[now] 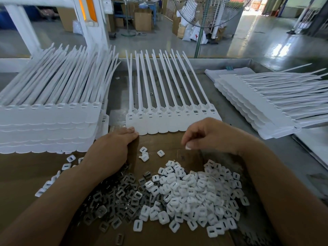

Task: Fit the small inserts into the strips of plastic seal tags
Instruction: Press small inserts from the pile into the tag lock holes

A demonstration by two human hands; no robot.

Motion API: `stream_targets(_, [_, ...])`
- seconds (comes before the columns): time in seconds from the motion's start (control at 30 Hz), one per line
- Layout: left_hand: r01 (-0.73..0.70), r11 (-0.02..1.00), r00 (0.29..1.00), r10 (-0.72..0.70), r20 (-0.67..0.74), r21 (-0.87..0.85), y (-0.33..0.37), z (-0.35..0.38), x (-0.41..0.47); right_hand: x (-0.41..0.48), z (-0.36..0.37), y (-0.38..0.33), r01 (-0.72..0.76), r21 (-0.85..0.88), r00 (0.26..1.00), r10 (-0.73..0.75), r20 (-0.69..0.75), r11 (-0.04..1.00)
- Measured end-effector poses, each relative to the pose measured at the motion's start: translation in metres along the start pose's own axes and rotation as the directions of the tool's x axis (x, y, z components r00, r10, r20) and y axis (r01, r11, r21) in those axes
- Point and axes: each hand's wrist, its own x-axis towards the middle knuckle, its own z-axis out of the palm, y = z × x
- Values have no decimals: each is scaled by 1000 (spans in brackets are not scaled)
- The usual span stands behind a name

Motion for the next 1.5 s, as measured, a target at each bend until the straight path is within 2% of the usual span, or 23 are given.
stream_targets(0.1, [5,1000,1000,-5,7,-2,0,0,-1,6,-10,10,-24,68,972,39,-233,997])
stream_targets(0.17, [4,1000,1000,-4,7,2,1,-1,-1,13,-14,20,-54,83,940,78,-332,995])
stream_targets(0.33, [6,1000,1000,-6,-6,-15,2,-1,0,37,-23,41,-122,169,847,191,-497,978])
stream_targets(0.47, [8,1000,1000,-8,-6,-20,2,-2,-1,57,-26,54,-155,188,791,236,-564,970])
stream_targets(0.8, [-3,1000,1000,3,-12,-26,1,0,-2,77,-22,65,-265,133,766,292,-573,955])
stream_targets(1.0, [-4,1000,1000,4,-11,-25,2,0,-2,79,-22,65,-276,66,777,263,-572,959])
stream_targets(1.13, [-4,999,1000,4,-17,-35,0,0,-5,81,-22,64,-296,-46,783,214,-584,954])
stream_targets(1.33, [-13,999,1000,12,-27,-40,0,1,-5,81,-23,66,-271,-25,786,206,-584,962])
stream_targets(1.5, [-9,999,1000,9,-13,-37,0,0,-3,76,-32,65,-211,-6,830,176,-530,977])
